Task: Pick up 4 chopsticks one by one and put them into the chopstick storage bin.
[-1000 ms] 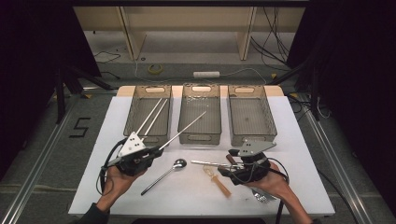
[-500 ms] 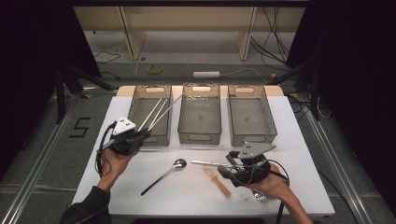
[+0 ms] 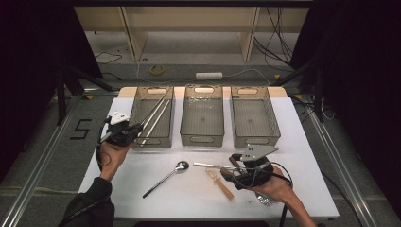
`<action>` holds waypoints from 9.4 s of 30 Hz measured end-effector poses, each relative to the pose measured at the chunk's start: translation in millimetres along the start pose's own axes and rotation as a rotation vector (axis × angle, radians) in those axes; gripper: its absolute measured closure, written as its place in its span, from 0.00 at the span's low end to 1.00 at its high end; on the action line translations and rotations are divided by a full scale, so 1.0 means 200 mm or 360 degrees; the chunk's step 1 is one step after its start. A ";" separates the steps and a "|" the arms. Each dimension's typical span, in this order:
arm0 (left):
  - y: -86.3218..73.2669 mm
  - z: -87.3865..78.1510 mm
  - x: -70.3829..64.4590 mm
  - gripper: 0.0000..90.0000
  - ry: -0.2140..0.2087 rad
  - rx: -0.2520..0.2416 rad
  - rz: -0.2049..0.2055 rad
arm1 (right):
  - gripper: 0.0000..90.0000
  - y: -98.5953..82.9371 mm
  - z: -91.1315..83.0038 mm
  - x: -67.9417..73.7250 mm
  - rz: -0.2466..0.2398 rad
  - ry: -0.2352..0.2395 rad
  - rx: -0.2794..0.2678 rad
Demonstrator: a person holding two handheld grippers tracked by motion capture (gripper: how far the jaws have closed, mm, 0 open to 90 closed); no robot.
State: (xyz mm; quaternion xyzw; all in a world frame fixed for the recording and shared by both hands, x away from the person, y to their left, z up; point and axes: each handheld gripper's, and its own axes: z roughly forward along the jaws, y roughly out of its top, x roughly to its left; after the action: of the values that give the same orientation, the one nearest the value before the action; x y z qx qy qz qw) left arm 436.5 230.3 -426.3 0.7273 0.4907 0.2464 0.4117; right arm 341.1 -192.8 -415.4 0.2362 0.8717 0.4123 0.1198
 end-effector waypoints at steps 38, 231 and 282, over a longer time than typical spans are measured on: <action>0.03 0.00 0.00 0.41 -0.0054 0.0045 -0.0117 | 0.32 0.02 0.00 -0.06 -0.0027 -0.0067 0.0104; -0.28 -0.27 -0.70 0.92 -0.0886 0.0258 0.0857 | 0.47 0.23 0.12 0.12 -0.0459 0.0208 0.0208; -0.08 -0.24 -0.23 0.92 -0.0160 -0.0096 0.0117 | 0.30 -0.05 0.14 0.17 0.0322 -0.0236 0.0102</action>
State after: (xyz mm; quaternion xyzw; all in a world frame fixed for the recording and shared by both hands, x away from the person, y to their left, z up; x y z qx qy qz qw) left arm 373.8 207.9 -412.3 0.7436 0.4346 0.2391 0.4483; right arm 320.2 -162.4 -442.2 0.3565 0.8449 0.3756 0.1342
